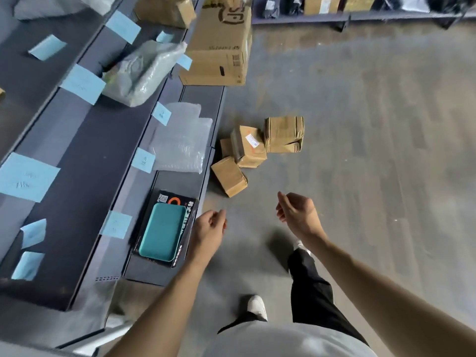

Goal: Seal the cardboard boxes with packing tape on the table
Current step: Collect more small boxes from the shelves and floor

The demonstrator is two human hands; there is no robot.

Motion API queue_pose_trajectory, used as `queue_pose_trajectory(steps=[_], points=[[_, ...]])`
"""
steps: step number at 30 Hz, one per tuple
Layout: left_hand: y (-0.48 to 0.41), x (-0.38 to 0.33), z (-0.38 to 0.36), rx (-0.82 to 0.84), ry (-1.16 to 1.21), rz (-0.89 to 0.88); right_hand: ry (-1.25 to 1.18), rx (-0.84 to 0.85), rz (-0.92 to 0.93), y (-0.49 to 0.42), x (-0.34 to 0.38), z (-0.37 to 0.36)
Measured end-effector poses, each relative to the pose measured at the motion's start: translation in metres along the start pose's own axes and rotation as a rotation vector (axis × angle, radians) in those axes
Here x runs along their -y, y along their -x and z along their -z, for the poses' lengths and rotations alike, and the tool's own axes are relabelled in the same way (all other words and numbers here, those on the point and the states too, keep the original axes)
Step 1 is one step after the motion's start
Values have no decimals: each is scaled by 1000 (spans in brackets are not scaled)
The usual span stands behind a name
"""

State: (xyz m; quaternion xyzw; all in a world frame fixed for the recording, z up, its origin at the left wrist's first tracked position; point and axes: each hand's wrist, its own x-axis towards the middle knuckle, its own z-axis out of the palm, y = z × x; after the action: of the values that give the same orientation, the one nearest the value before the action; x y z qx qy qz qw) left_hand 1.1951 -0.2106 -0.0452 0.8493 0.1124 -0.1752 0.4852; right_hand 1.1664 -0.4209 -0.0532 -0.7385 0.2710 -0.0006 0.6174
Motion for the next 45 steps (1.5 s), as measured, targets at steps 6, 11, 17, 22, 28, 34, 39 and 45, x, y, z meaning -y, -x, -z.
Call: queue_pose_trajectory(steps=[6,11,17,22,28,34,39,45], points=[[-78,-59,-58,-26,-4,29,22,13,1,-104,15,43],[-130,-121,-110,-14,15,76,38,28,-9,-188,34,82],[-194,-180,-157,9,0,73,72,44,-47,-272,52,113],[-261,-210,-187,62,-30,77,91,33,-98,-338,56,124],[-365,-231,-226,171,-47,60,145,15,-155,-429,56,124],[-467,-241,-256,252,-58,114,220,-18,-247,-524,48,112],[-545,-221,-287,260,-129,135,294,-19,-252,-600,20,99],[-621,-171,-348,247,-183,159,354,88,-220,-688,-64,84]])
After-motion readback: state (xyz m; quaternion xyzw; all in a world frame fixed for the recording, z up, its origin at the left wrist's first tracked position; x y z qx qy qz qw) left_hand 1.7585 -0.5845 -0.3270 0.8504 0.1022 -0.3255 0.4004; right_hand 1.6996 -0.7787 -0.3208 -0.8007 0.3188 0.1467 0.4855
